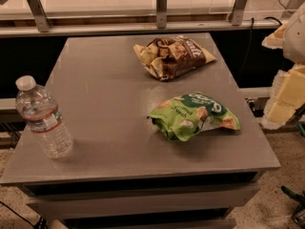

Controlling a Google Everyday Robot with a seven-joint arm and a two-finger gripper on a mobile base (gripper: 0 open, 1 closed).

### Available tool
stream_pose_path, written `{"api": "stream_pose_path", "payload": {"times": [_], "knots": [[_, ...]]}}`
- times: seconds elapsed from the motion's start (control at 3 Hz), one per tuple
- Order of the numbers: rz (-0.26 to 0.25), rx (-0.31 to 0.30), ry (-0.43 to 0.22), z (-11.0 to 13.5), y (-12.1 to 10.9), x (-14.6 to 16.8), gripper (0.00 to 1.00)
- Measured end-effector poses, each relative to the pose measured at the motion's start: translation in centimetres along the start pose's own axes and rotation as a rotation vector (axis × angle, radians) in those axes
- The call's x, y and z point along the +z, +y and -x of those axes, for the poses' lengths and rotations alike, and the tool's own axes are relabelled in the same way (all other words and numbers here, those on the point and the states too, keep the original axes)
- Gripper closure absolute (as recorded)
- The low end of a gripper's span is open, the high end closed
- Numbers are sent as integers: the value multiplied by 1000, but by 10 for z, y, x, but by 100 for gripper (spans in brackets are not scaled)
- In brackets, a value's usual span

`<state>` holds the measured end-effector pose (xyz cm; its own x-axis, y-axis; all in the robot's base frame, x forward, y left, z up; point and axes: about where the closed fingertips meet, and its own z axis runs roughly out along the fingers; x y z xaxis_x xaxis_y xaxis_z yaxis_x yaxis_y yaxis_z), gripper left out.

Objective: Move green rice chip bag near water bottle

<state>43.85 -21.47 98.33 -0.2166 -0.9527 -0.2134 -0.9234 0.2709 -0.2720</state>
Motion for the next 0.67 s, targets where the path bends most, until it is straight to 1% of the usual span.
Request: {"api": "stream_pose_path", "payload": {"times": [0.33,0.67], "knots": [[0,0,0,0,0,0,0],[-8,-70,-21,9,7,2,0]]}}
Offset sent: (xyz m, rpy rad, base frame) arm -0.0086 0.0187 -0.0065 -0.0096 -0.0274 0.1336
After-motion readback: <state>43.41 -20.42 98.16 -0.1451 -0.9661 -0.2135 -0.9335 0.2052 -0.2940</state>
